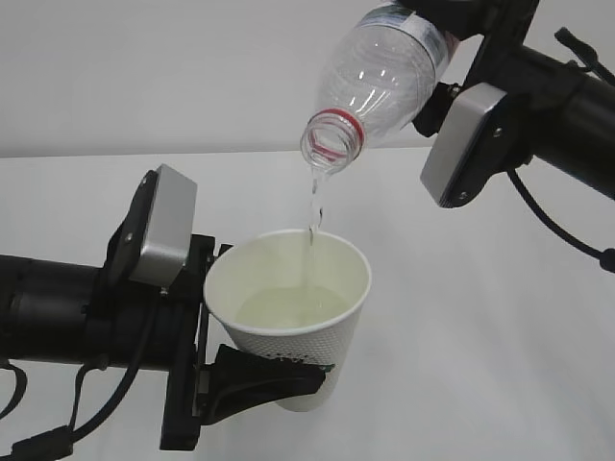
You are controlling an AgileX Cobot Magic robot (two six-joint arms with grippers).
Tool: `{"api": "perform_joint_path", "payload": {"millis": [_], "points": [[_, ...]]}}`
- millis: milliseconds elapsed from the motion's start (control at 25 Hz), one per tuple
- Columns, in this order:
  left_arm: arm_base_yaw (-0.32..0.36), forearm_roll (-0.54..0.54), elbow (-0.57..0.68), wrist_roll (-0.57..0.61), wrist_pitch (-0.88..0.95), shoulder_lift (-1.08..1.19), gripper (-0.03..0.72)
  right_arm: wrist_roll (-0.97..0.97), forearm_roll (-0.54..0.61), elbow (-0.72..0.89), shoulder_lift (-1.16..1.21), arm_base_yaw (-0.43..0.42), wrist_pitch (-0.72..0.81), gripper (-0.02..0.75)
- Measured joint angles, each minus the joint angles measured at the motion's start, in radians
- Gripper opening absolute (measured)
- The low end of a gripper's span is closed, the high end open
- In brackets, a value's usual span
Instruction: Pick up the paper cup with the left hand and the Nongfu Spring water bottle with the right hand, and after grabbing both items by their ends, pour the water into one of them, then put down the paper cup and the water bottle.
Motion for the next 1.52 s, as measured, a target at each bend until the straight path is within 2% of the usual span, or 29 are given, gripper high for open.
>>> {"api": "perform_joint_path", "payload": {"millis": [1520], "points": [[0.0, 0.0, 0.0, 0.0, 0.0, 0.0, 0.528, -0.019, 0.02, 0.0, 0.0, 0.0, -0.022, 0.47]]}}
